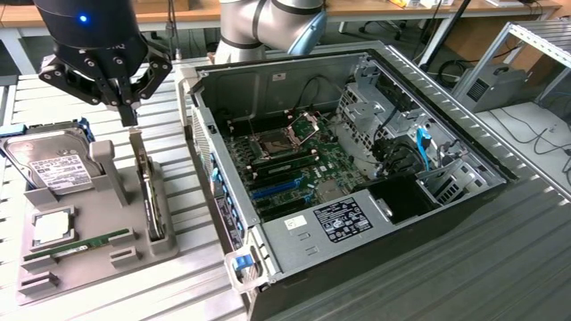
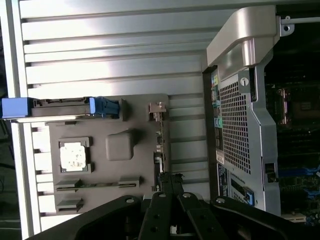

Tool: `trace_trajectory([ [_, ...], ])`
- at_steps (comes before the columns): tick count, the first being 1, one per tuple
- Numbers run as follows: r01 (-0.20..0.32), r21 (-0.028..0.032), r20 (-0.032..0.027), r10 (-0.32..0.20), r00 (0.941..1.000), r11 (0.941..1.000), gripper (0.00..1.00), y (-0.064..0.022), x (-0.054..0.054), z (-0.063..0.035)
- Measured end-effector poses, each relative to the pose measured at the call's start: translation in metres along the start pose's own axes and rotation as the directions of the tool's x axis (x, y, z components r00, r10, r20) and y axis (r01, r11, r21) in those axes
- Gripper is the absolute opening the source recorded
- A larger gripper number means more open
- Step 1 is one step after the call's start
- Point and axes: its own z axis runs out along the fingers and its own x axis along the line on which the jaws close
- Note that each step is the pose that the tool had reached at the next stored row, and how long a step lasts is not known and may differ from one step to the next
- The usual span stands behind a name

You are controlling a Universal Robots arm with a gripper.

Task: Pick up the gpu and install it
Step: 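Reach for the gpu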

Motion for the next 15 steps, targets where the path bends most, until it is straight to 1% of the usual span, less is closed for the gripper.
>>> trace_trajectory([
  [4,0.000,0.0000,0.0000,0.000,1.0000,1.0000,0.11,0.0000,0.0003,0.0000],
  [12,0.000,0.0000,0.0001,0.000,1.0000,1.0000,0.11,-0.0006,0.0052,0.0002],
  [13,0.000,-0.0001,0.0000,0.000,1.0000,1.0000,0.11,-0.0014,0.0052,0.0002],
  [15,0.000,0.0000,0.0000,0.000,1.0000,1.0000,0.11,-0.0069,0.0047,-0.0001],
])
